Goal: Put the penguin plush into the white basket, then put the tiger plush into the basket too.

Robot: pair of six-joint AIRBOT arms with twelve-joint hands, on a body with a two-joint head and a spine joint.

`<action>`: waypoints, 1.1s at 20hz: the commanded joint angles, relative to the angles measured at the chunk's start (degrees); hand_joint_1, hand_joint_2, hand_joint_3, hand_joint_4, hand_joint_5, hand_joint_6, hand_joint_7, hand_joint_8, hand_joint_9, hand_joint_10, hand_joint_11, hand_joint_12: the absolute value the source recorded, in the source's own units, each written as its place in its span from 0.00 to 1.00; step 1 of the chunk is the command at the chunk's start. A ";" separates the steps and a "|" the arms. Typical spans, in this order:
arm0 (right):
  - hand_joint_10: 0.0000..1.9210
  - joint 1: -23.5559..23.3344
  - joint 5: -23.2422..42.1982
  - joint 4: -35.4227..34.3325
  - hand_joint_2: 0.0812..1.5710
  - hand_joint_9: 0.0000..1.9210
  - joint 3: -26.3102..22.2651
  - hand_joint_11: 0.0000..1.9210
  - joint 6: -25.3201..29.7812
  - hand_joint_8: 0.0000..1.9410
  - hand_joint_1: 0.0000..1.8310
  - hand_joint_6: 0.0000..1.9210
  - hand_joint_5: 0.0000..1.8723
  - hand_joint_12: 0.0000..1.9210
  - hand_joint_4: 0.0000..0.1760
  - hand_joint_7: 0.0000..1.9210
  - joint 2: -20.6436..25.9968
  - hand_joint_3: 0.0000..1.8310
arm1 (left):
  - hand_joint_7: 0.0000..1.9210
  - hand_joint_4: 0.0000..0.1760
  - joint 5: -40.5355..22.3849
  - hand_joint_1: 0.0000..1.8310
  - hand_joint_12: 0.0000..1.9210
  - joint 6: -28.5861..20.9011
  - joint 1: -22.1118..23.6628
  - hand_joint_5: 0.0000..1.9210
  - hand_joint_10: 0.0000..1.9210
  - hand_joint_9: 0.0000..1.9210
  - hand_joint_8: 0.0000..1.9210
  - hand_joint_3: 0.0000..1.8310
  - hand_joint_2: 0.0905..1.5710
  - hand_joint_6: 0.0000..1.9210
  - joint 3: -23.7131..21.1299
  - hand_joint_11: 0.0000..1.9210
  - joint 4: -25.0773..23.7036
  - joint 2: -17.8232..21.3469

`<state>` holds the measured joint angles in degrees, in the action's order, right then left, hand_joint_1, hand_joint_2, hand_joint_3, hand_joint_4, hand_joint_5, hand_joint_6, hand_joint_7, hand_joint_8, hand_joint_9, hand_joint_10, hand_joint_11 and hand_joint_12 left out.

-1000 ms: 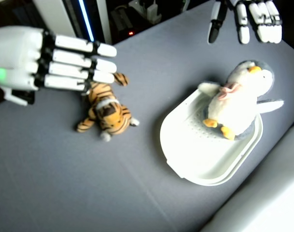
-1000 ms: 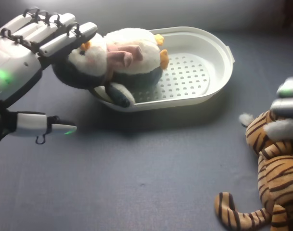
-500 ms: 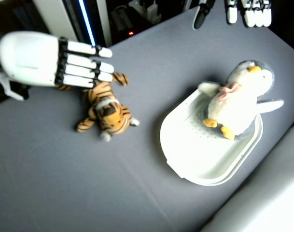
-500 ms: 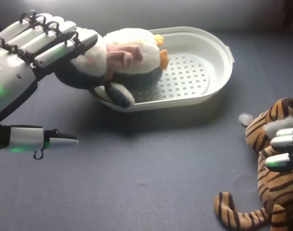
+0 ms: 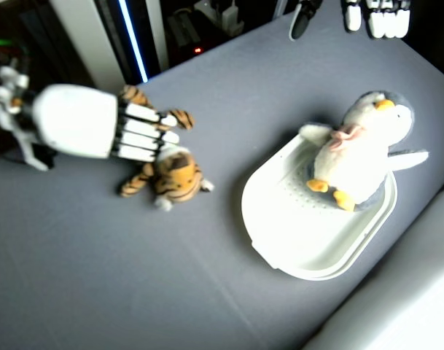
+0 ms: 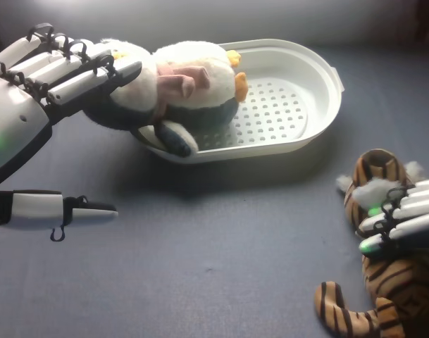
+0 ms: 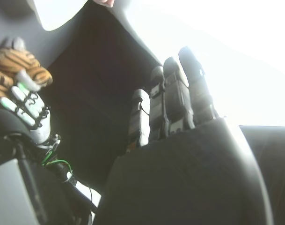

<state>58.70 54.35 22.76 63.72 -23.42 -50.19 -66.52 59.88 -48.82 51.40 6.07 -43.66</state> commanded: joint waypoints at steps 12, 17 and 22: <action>0.74 -4.92 9.21 -9.49 0.74 0.40 0.87 0.30 -6.73 0.51 0.74 0.64 0.47 0.69 0.00 0.44 -1.12 0.00 | 0.16 0.42 -10.23 0.41 0.37 -2.36 -2.02 0.16 0.00 0.13 0.00 0.00 0.50 0.00 -0.38 0.00 0.74 0.20; 0.65 -6.83 20.60 -17.34 0.70 0.45 1.73 0.37 -8.43 0.49 0.74 0.55 0.52 0.47 0.00 0.48 -1.03 0.00 | 0.14 0.56 -10.90 0.43 0.31 -2.70 -2.81 0.14 0.00 0.11 0.00 0.00 0.49 0.00 -0.47 0.00 1.10 0.20; 0.59 -16.03 18.83 -18.16 0.67 0.52 7.05 0.43 -8.72 0.33 0.76 0.49 0.53 0.61 0.00 0.57 -6.01 0.00 | 0.13 0.45 -10.68 0.47 0.26 -3.14 -3.48 0.14 0.00 0.10 0.00 0.00 0.48 0.00 -0.46 0.00 1.19 0.18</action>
<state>43.05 66.50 6.66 70.70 -32.27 -56.62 -69.91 56.93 -52.69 50.98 6.98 -43.70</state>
